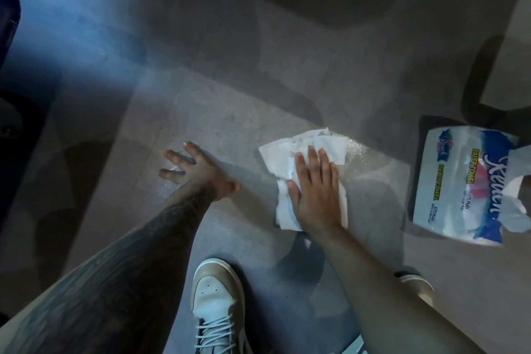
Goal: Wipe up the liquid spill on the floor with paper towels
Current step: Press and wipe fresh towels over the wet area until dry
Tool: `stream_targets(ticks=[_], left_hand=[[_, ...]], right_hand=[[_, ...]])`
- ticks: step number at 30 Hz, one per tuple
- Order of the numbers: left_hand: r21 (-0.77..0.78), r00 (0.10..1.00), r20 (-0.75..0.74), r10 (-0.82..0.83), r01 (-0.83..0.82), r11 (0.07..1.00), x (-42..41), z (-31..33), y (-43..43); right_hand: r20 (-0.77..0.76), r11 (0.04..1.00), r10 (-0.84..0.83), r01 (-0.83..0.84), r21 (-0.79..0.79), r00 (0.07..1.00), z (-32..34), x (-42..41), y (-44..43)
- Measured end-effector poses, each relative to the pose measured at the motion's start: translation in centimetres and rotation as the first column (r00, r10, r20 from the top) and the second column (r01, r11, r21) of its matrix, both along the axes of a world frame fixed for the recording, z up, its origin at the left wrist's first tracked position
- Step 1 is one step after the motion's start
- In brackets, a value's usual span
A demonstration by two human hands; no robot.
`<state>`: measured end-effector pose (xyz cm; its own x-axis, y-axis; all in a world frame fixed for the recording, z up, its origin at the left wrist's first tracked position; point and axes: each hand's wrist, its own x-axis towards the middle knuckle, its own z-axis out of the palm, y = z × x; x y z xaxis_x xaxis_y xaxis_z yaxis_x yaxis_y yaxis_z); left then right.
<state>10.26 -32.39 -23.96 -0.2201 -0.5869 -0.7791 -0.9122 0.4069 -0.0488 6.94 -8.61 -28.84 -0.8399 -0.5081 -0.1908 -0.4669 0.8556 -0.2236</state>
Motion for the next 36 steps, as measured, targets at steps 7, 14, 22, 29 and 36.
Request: stream_targets(ticks=[7,14,22,29,36], left_hand=[[-0.007,0.999,-0.030,-0.029,0.029,1.000,0.0,-0.3,-0.1],[-0.058,0.999,-0.005,-0.036,0.035,0.998,0.0,-0.5,0.0],[-0.055,0.999,0.029,0.029,-0.028,0.998,-0.5,-0.4,0.3],[-0.022,1.000,0.005,0.018,-0.018,1.000,-0.3,-0.2,0.0],[-0.045,1.000,0.003,0.010,-0.009,0.999,-0.1,-0.4,0.1]], right_hand=[[-0.059,0.977,-0.210,0.212,0.034,0.976,0.4,-4.0,2.9],[-0.007,0.981,-0.192,0.192,0.012,0.981,0.2,-7.2,-1.4],[0.036,0.953,0.302,-0.301,-0.027,0.953,1.0,-0.7,-5.7],[0.028,0.988,0.149,-0.148,-0.030,0.988,1.6,-2.2,3.6],[0.376,0.692,-0.312,0.480,-0.539,0.872,8.0,-7.9,2.1]])
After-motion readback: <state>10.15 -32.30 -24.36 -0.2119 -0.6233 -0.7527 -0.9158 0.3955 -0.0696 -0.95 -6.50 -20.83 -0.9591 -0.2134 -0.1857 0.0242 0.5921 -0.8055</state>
